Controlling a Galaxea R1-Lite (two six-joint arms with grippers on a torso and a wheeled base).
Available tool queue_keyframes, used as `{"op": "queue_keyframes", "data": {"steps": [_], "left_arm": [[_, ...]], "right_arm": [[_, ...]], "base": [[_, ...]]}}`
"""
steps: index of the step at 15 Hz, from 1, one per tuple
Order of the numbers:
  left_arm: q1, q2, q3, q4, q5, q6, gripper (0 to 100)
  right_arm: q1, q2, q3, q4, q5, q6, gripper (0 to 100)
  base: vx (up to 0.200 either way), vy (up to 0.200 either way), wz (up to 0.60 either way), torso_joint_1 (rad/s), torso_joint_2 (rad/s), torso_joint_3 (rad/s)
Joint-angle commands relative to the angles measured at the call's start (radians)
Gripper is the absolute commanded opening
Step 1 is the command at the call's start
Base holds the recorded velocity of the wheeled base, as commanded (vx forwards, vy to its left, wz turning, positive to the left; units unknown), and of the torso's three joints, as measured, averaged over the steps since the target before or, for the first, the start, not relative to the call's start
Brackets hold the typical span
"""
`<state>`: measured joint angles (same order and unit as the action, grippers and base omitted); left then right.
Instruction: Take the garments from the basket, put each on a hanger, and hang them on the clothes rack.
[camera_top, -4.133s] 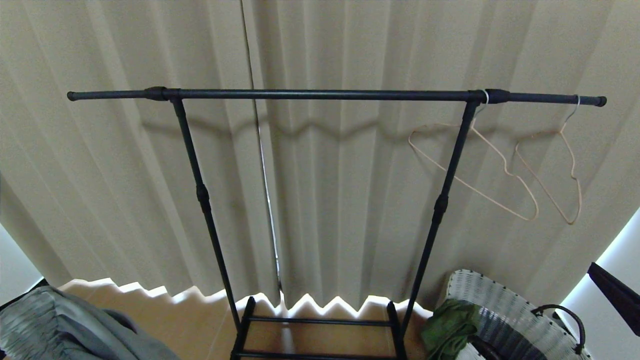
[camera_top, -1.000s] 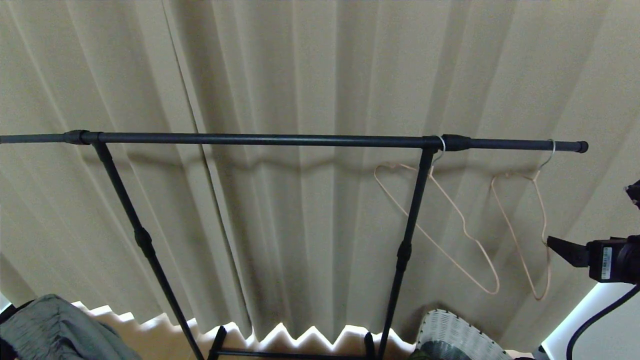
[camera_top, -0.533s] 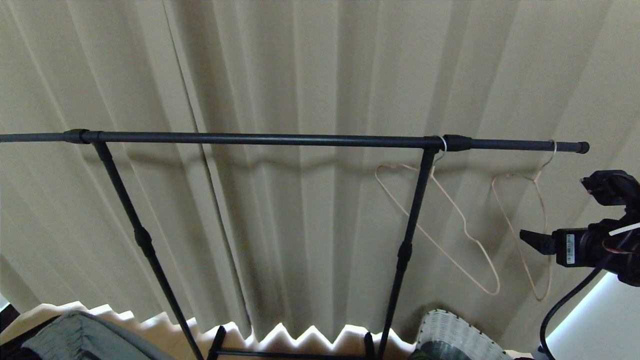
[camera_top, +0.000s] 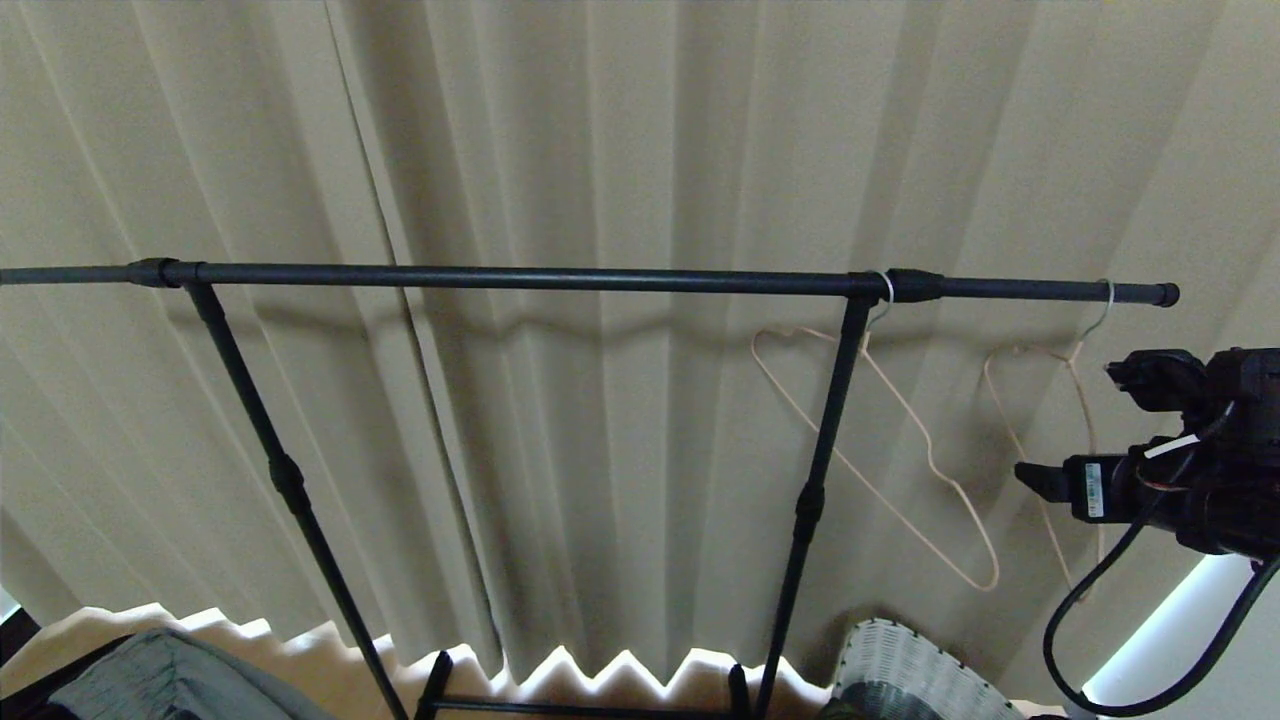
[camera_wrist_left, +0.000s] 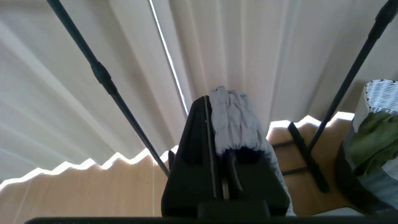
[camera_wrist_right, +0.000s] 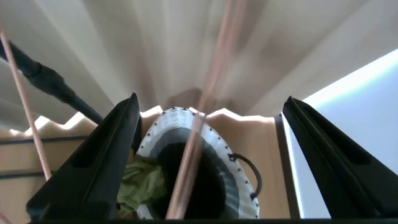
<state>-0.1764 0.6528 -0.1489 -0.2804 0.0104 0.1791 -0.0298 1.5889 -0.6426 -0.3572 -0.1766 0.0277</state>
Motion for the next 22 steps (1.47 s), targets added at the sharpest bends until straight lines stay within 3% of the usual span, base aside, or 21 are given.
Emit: {"op": "queue_keyframes", "data": {"steps": [1, 7, 8, 18, 22], "left_arm": [[0.0, -0.005, 0.0, 0.0, 0.0, 0.0, 0], [0.0, -0.007, -0.001, 0.0, 0.0, 0.0, 0], [0.0, -0.007, 0.0, 0.0, 0.0, 0.002, 0], [0.0, -0.016, 0.0, 0.001, 0.0, 0.002, 0], [0.0, -0.033, -0.001, 0.0, 0.0, 0.003, 0]], "right_arm": [[-0.002, 0.052, -0.005, -0.022, -0.003, 0.024, 100], [-0.004, 0.057, -0.019, -0.039, -0.004, 0.032, 100], [-0.005, 0.057, -0.019, -0.039, -0.004, 0.032, 0], [-0.021, 0.037, -0.016, -0.04, -0.003, 0.034, 0], [-0.019, -0.063, 0.009, -0.039, 0.005, 0.037, 0]], "base": [[0.0, 0.0, 0.0, 0.0, 0.0, 0.0], [0.0, 0.0, 0.0, 0.0, 0.0, 0.0], [0.0, 0.0, 0.0, 0.0, 0.0, 0.0], [0.0, 0.0, 0.0, 0.0, 0.0, 0.0], [0.0, 0.0, 0.0, 0.0, 0.0, 0.0]]}}
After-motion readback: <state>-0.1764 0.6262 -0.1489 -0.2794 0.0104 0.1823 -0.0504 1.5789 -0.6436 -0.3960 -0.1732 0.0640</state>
